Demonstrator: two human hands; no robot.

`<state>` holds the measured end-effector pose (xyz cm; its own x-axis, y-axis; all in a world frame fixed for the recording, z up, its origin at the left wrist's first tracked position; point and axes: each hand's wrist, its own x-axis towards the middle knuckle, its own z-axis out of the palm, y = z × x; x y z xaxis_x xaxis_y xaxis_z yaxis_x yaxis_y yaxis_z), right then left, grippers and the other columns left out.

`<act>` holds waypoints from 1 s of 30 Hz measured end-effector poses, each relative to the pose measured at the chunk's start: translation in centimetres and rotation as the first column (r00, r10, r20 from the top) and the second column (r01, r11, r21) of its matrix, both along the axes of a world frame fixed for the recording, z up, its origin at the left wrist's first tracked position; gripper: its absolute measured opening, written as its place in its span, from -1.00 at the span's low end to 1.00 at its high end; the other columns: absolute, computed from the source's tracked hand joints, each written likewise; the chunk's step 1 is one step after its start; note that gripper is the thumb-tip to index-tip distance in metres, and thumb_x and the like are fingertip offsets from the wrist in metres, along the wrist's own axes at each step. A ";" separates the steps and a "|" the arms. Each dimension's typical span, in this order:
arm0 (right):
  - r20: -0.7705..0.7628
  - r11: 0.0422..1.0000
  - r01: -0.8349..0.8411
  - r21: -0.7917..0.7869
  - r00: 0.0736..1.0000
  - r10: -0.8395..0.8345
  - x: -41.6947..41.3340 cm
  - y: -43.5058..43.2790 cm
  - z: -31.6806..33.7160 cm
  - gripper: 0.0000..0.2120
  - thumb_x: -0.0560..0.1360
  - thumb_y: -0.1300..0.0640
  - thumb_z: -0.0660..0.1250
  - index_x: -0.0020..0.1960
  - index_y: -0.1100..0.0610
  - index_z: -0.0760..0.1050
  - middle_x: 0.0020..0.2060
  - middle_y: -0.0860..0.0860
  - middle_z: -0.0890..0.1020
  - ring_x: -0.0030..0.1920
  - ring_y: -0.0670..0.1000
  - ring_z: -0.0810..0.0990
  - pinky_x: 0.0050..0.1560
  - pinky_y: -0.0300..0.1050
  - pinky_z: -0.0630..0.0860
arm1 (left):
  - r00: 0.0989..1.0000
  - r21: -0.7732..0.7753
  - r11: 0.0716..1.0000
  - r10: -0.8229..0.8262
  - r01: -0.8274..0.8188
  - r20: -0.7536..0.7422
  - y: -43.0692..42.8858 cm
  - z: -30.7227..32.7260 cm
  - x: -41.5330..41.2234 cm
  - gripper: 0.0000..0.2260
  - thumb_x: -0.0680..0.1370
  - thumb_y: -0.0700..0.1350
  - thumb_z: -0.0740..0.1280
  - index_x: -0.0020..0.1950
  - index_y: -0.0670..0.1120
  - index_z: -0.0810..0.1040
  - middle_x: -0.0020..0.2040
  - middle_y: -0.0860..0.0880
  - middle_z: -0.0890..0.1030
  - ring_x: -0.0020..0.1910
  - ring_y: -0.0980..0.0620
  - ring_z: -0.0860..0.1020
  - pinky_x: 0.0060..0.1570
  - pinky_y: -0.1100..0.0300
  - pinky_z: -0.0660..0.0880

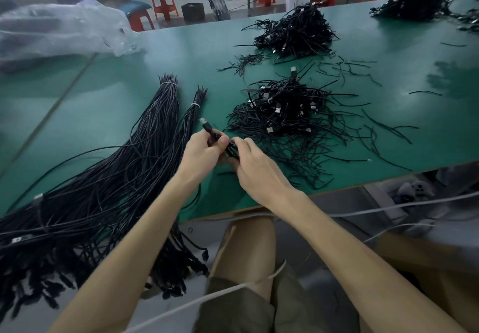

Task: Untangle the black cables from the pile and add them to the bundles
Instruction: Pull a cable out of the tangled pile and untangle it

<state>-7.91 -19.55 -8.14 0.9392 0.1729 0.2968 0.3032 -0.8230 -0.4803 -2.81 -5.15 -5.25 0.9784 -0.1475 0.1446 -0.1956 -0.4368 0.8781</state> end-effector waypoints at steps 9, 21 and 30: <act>0.041 0.980 -0.108 -0.169 0.992 0.117 -0.9 -1.7 1.2 -0.73 0.74 0.17 0.09 0.36 0.26 0.40 0.12 0.11 0.49 0.04 0.14 0.54 -0.08 0.12 0.55 | 0.967 0.178 0.953 -0.228 0.245 -0.110 2.6 1.0 0.5 -0.70 0.63 0.08 0.39 -0.09 -0.15 0.71 -0.24 -0.12 0.73 -0.34 0.04 0.57 -0.27 0.16 0.48; 0.101 0.955 -0.212 -0.209 0.966 0.236 -2.0 -1.9 1.4 -0.85 0.71 0.25 0.16 0.19 0.25 0.48 0.01 0.08 0.49 0.02 0.09 0.53 -0.14 0.08 0.56 | 0.752 0.241 0.723 -0.555 0.648 -0.355 5.0 4.1 0.7 -0.67 0.66 0.11 0.27 -0.04 -0.14 0.58 -0.22 -0.01 0.70 -0.31 -0.02 0.63 -0.17 0.15 0.60; 0.239 0.944 0.038 -0.327 0.970 0.044 -0.7 -2.0 1.5 -0.72 0.70 0.13 0.20 0.36 0.19 0.47 0.18 0.10 0.53 0.20 0.14 0.47 0.17 -0.02 0.35 | 0.908 0.562 0.734 -0.411 0.380 -0.077 1.7 1.4 0.3 -0.60 0.75 0.04 0.06 -0.23 -0.10 0.34 -0.34 -0.01 0.39 -0.37 0.04 0.34 -0.32 0.12 0.28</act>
